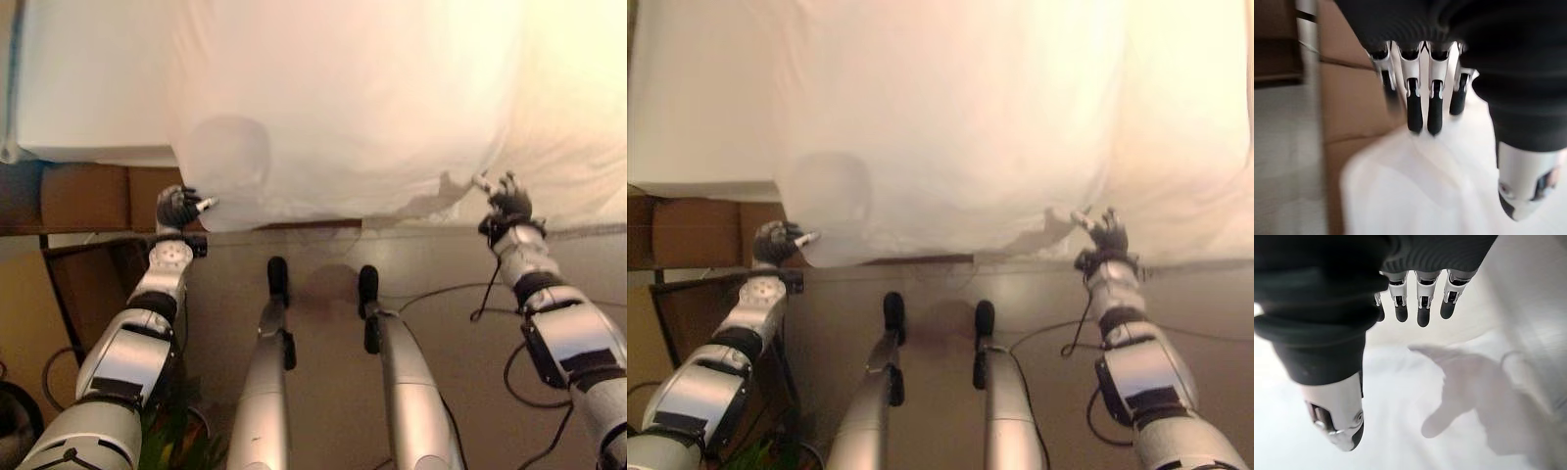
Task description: Make the bed
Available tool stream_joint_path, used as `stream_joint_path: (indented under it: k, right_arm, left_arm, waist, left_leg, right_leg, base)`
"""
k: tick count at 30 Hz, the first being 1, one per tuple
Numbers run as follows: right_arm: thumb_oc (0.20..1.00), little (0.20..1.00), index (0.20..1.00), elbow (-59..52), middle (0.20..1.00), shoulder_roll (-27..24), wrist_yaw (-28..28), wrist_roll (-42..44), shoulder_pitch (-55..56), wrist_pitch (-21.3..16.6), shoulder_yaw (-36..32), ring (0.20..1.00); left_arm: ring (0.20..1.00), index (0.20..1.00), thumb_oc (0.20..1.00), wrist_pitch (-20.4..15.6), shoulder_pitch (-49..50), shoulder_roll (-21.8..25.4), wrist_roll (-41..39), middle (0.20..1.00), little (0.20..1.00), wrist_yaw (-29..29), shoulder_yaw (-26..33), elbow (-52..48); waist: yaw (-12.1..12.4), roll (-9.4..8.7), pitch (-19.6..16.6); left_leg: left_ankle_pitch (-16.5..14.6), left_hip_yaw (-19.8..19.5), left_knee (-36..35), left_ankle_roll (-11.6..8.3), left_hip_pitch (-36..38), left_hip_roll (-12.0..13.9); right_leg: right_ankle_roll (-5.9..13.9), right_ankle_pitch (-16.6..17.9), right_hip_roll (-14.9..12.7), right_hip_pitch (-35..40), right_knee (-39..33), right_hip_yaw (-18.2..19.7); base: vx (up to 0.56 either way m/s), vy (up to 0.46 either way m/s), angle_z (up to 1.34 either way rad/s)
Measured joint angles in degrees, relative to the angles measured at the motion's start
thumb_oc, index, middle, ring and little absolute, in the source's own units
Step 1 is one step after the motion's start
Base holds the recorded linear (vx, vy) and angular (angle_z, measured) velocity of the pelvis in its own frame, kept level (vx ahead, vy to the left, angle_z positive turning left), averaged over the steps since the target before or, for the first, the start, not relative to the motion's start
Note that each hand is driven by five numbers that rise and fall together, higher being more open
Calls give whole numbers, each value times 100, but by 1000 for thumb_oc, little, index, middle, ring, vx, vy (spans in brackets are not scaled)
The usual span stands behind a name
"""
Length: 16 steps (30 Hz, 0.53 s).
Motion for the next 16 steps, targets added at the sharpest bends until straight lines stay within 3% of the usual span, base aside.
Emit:
stream_joint_path:
  k: [4,5,8,11,16]
  right_arm:
    - [1000,1000,1000,42,1000,392,126,-125,970,110,-69,1000]
    - [1000,1000,1000,158,1000,480,153,-183,1260,149,-70,1000]
    - [1000,1000,1000,139,1000,849,242,-270,1895,168,-96,1000]
    - [1000,1000,1000,229,1000,1128,408,-457,2574,214,-55,1000]
    - [1000,1000,1000,407,1000,1284,652,-870,3143,424,113,1000]
  left_arm:
    - [1000,1000,1000,171,782,-644,59,1000,1000,-355,-44,93]
    - [1000,1000,1000,208,1093,-840,78,1000,1000,-450,-142,153]
    - [1000,1000,1000,292,1829,-1332,113,1000,1000,-734,-174,245]
    - [1000,1000,1000,366,2338,-1647,120,1000,1000,-1106,-319,404]
    - [1000,1000,1000,582,2682,-1828,343,1000,1000,-1540,-683,566]
  waist:
    - [123,137,-252]
    - [134,217,-595]
    - [122,307,-903]
    - [117,333,-1492]
    - [106,338,-1812]
  left_leg:
    - [21,5,-261,30,597,26]
    - [5,0,-382,39,585,30]
    - [55,7,-683,70,1232,35]
    - [-38,7,-745,87,1376,30]
    - [-107,0,-748,65,1700,66]
  right_leg:
    - [77,63,18,676,-399,-43]
    - [119,34,5,658,-464,-61]
    - [157,152,46,1375,-892,-80]
    - [217,135,48,1608,-1147,-111]
    - [213,198,113,2071,-1445,-138]
  base:
    - [82,-3,4]
    - [121,21,10]
    - [76,27,0]
    - [35,2,3]
    - [50,1,0]
